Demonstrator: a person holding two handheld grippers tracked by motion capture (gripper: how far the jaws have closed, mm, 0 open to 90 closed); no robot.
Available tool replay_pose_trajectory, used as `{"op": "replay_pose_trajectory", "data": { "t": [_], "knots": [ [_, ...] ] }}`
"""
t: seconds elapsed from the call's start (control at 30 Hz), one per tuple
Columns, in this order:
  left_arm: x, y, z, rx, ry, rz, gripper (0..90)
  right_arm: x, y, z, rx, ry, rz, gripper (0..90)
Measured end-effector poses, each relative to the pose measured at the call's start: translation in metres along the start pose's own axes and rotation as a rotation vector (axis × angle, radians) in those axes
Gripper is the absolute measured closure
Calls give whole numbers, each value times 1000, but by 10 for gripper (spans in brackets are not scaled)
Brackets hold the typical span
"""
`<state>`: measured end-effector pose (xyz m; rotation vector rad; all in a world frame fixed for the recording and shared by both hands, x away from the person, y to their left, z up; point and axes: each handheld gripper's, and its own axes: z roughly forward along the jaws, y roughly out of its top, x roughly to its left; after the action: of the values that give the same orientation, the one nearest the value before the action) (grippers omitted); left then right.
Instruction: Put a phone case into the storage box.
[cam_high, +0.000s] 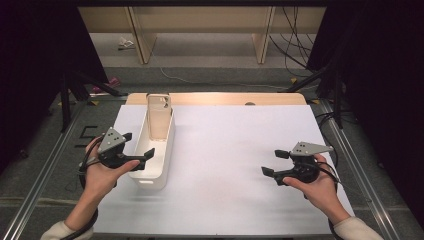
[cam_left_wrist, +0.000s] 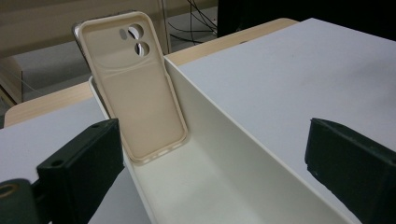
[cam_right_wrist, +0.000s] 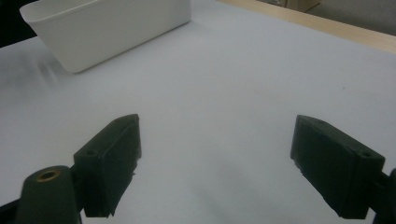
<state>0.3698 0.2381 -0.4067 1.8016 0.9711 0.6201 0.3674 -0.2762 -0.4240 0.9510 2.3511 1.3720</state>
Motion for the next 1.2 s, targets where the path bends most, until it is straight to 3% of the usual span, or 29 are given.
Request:
{"op": "replay_pose_trajectory", "data": {
  "t": [0.3,1.2],
  "knots": [
    [-11,-10,-5,-25,-13,13,39,-1,-1,-2,0,-3,1,171],
    [-24,-25,-7,-6,-38,17,37,-2,-3,-3,4,-1,4,171]
  ]
}}
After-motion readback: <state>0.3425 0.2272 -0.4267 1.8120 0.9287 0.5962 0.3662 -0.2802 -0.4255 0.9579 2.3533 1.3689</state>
